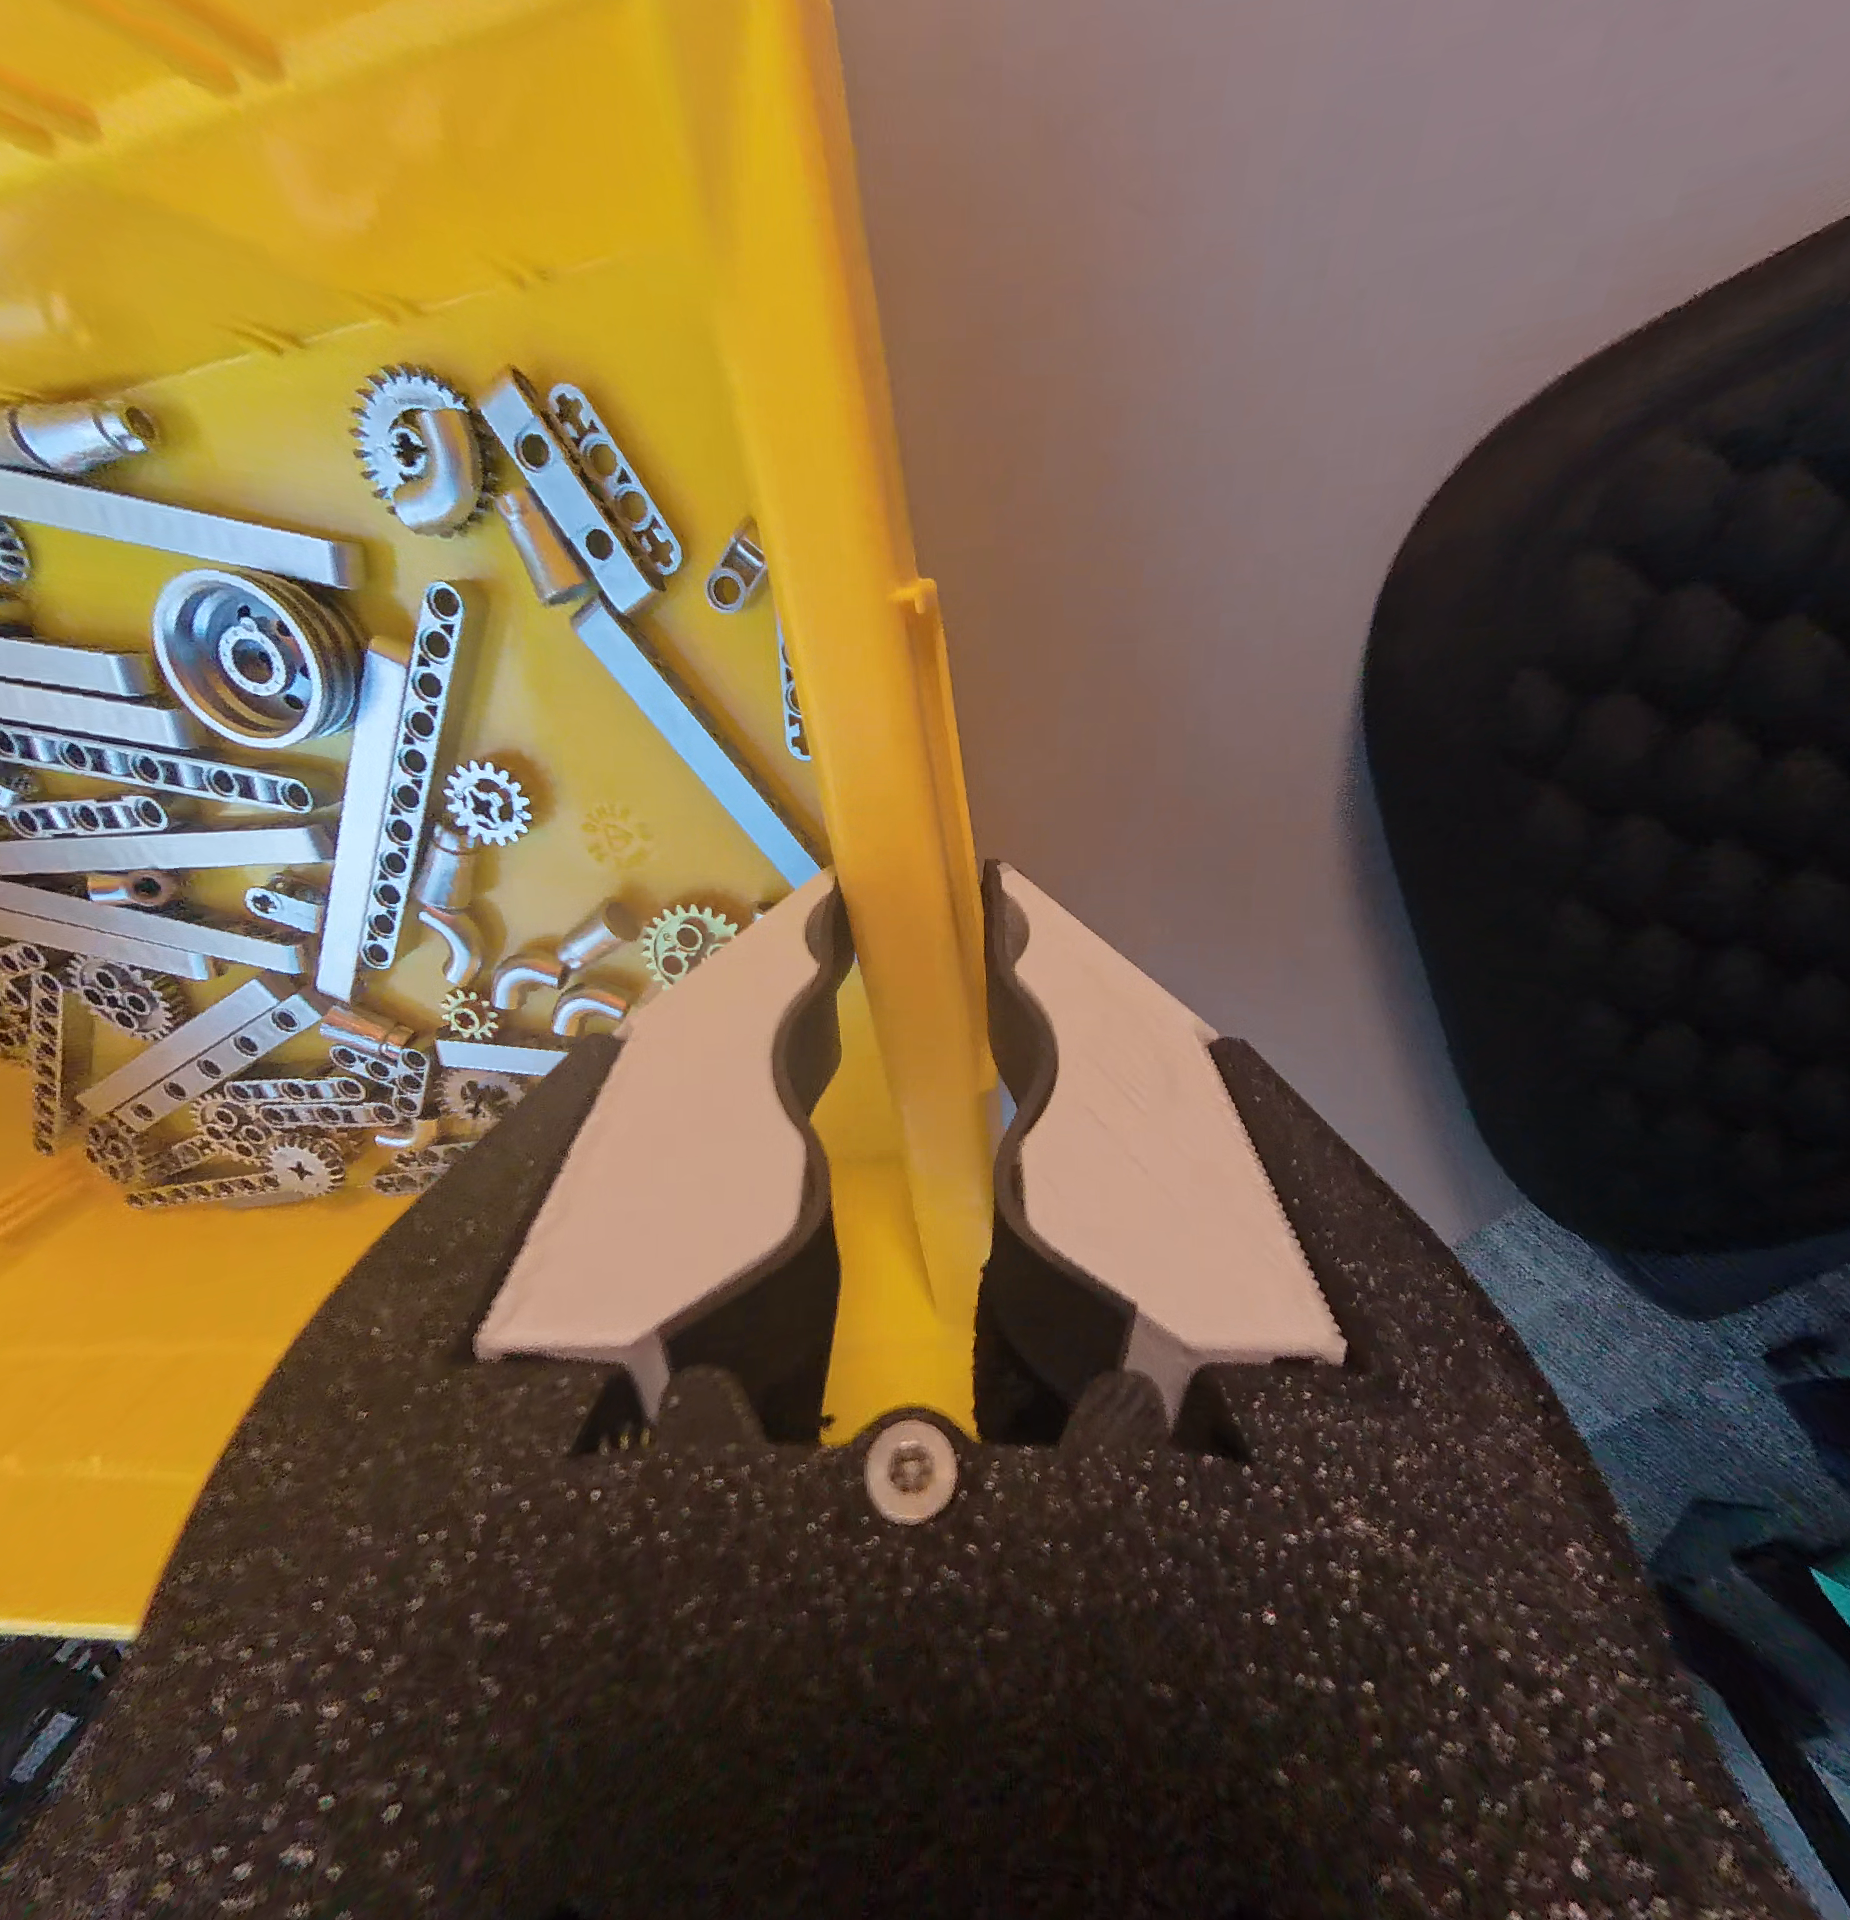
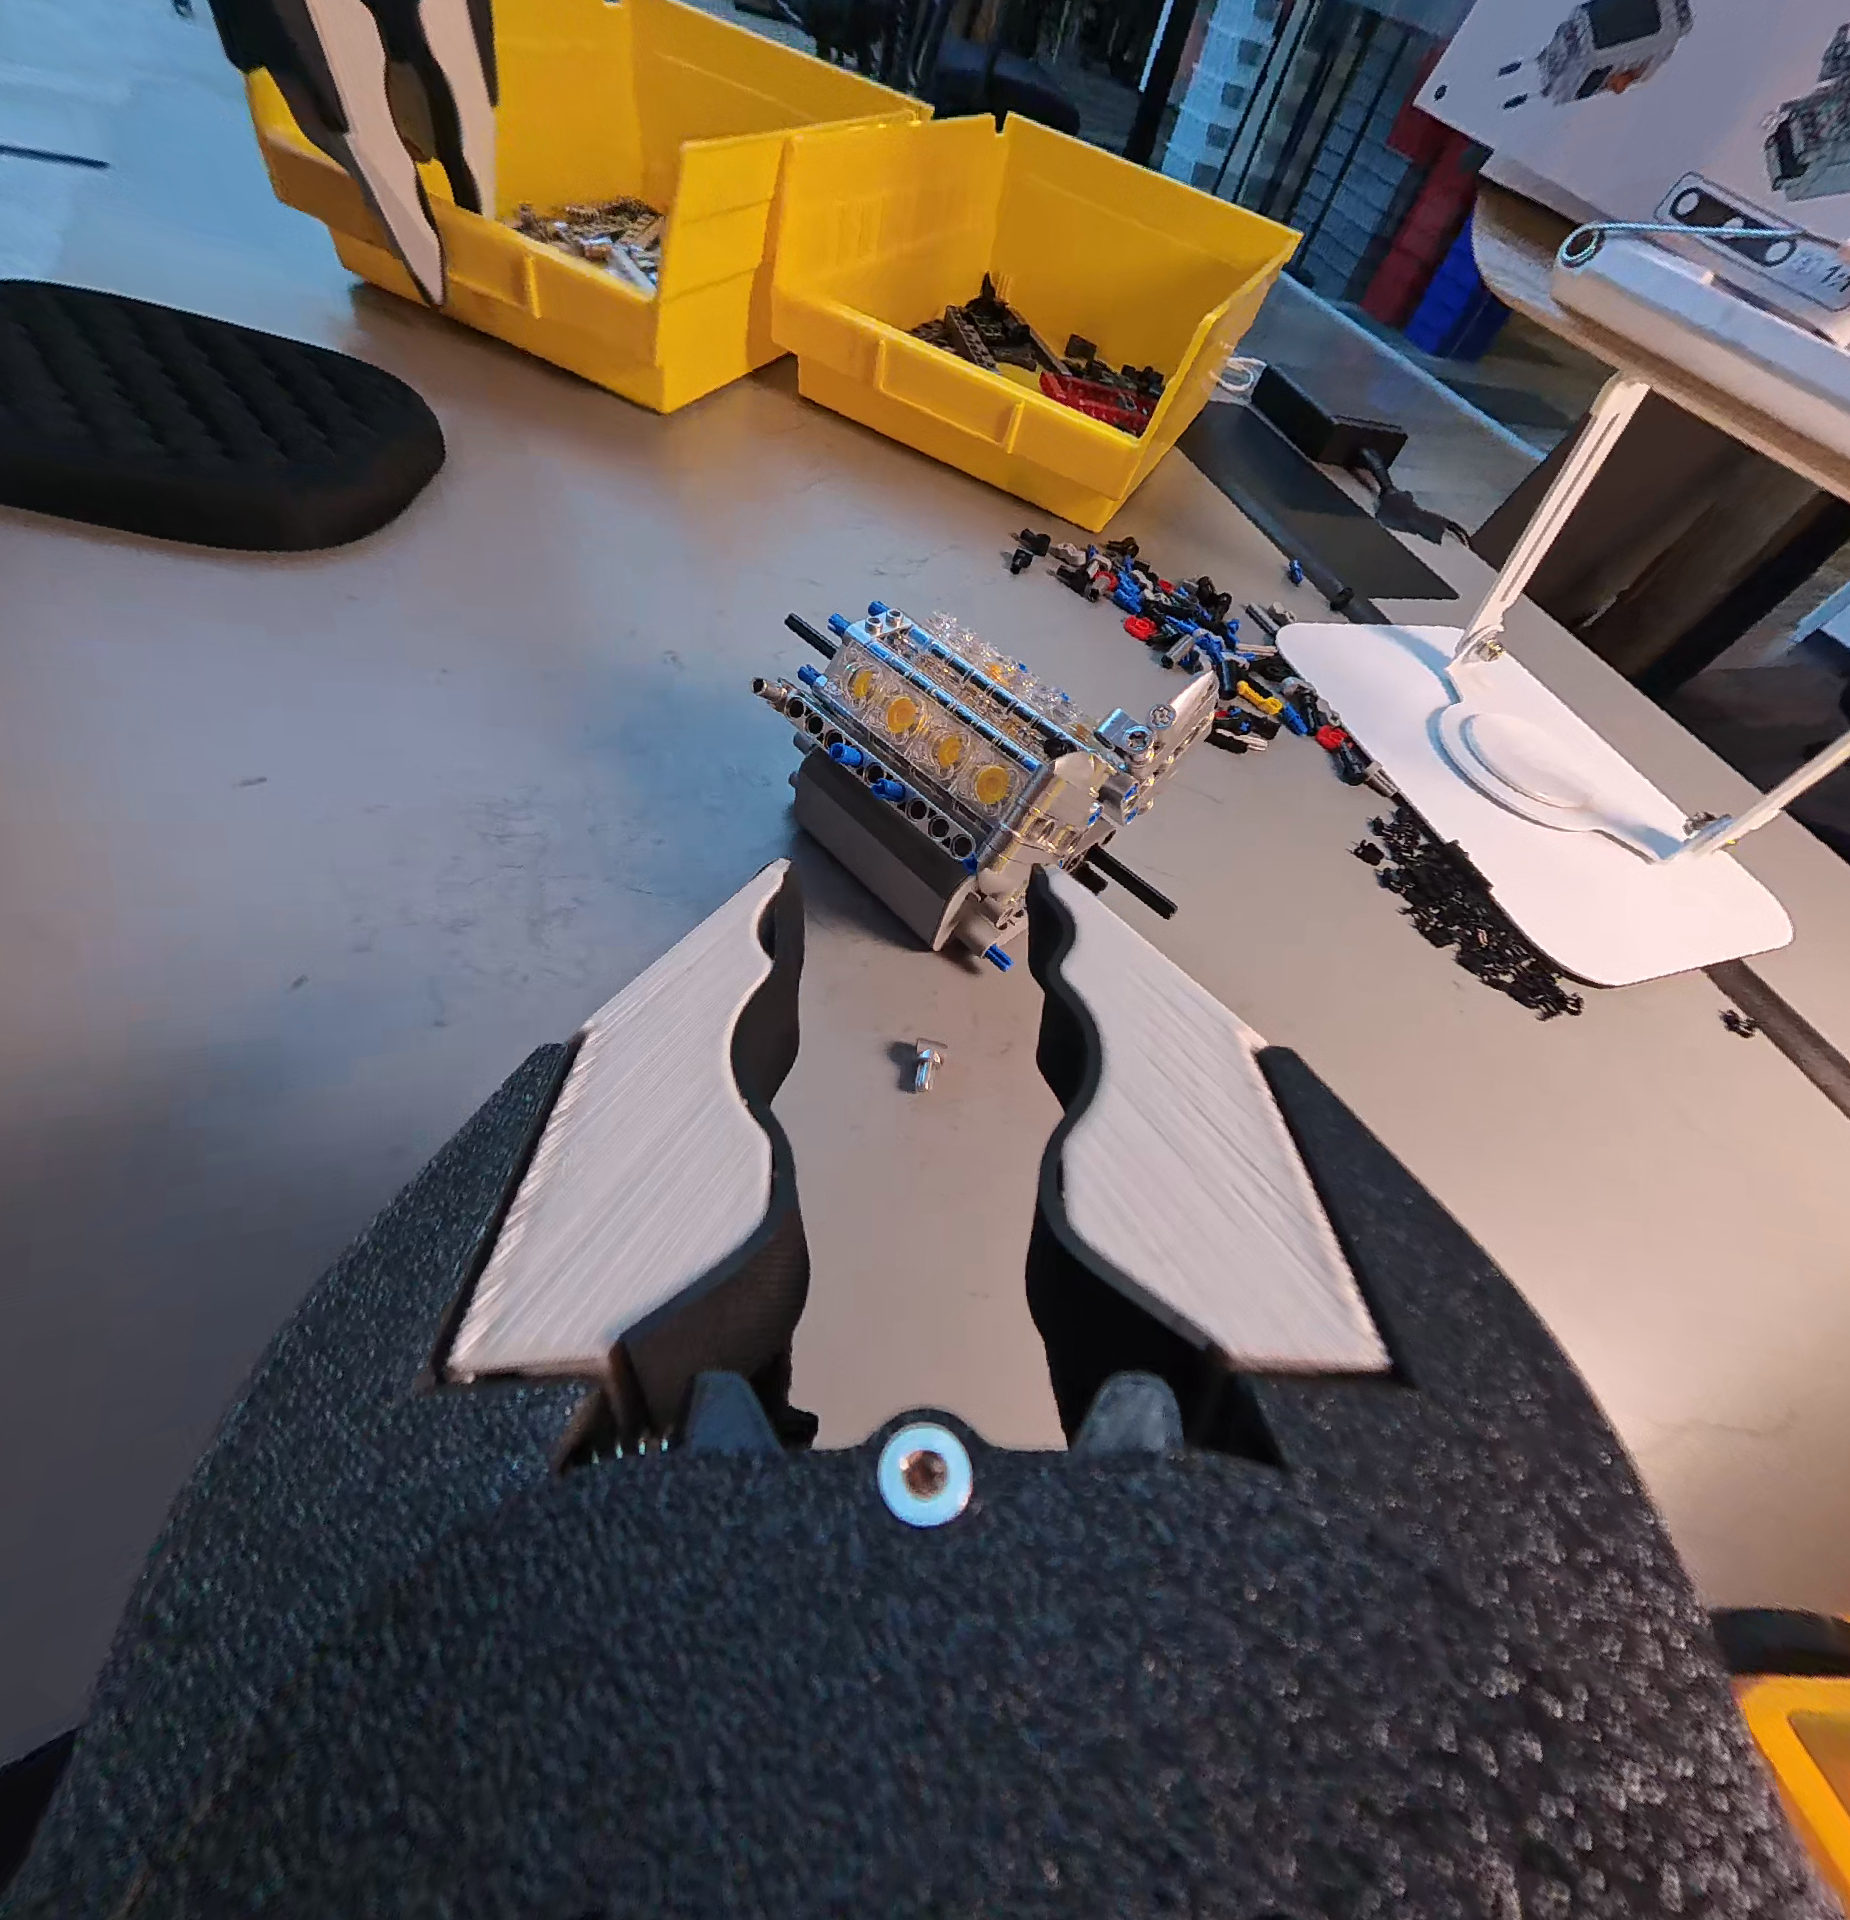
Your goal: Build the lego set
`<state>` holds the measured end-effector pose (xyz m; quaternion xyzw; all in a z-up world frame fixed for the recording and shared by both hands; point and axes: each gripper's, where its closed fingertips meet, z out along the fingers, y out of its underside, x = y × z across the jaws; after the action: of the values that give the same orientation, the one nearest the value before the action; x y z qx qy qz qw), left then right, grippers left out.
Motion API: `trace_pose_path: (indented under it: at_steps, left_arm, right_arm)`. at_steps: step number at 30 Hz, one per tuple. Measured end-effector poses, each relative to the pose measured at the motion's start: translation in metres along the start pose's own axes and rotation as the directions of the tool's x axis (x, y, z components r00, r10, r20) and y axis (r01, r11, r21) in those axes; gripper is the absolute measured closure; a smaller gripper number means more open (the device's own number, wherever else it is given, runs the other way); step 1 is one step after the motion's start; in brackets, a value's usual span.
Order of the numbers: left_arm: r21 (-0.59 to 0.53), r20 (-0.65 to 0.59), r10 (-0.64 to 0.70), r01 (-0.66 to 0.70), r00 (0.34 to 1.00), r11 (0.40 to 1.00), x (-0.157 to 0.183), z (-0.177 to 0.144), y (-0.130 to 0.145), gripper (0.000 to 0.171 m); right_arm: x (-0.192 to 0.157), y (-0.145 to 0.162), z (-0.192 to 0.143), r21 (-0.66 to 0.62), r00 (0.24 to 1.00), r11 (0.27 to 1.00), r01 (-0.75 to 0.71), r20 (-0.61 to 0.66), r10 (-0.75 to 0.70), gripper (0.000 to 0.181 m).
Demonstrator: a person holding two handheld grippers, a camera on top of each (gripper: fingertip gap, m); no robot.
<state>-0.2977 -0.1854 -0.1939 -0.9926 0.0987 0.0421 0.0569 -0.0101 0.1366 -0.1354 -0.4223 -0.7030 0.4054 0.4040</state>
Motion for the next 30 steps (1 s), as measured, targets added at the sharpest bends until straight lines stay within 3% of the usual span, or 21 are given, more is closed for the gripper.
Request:
trace_pose_path:
  at_steps: [2,6,8,12,14,19,30]
  left_arm:
    - [0.010,-0.044,-0.009,0.010,0.999,1.000,0.017,-0.012,0.005,0.151]
    - [0.113,-0.117,0.022,-0.009,0.993,0.994,0.064,-0.071,-0.004,0.149]
    - [0.138,-0.080,0.015,-0.004,0.997,0.990,0.060,-0.086,-0.007,0.147]
    - [0.125,0.053,-0.133,0.125,0.990,0.984,-0.010,-0.066,0.002,0.146]
    - [0.104,0.056,-0.171,0.165,0.984,0.981,-0.025,-0.052,0.007,0.147]
    - [0.101,-0.029,-0.091,0.093,0.995,0.990,0.019,-0.042,-0.004,0.149]
    - [0.095,-0.033,-0.066,0.069,0.997,0.993,0.019,-0.012,-0.001,0.150]
  right_arm:
    - [0.000,-0.003,-0.004,0.015,1.000,1.000,0.003,-0.006,-0.003,0.139]
    - [-0.001,-0.011,-0.008,0.052,1.000,0.999,0.003,0.002,-0.003,0.141]
    - [-0.002,-0.014,-0.009,0.066,1.000,0.998,0.005,0.013,-0.006,0.141]
    - [-0.005,-0.017,-0.010,0.081,1.000,0.997,0.004,0.023,-0.006,0.141]
    - [-0.006,-0.020,-0.012,0.088,1.000,0.996,0.009,0.016,-0.011,0.141]
    - [-0.006,-0.021,-0.014,0.091,1.000,0.996,0.011,-0.003,-0.011,0.141]
    - [-0.004,-0.015,-0.008,0.070,1.000,0.997,-0.013,-0.007,0.014,0.141]
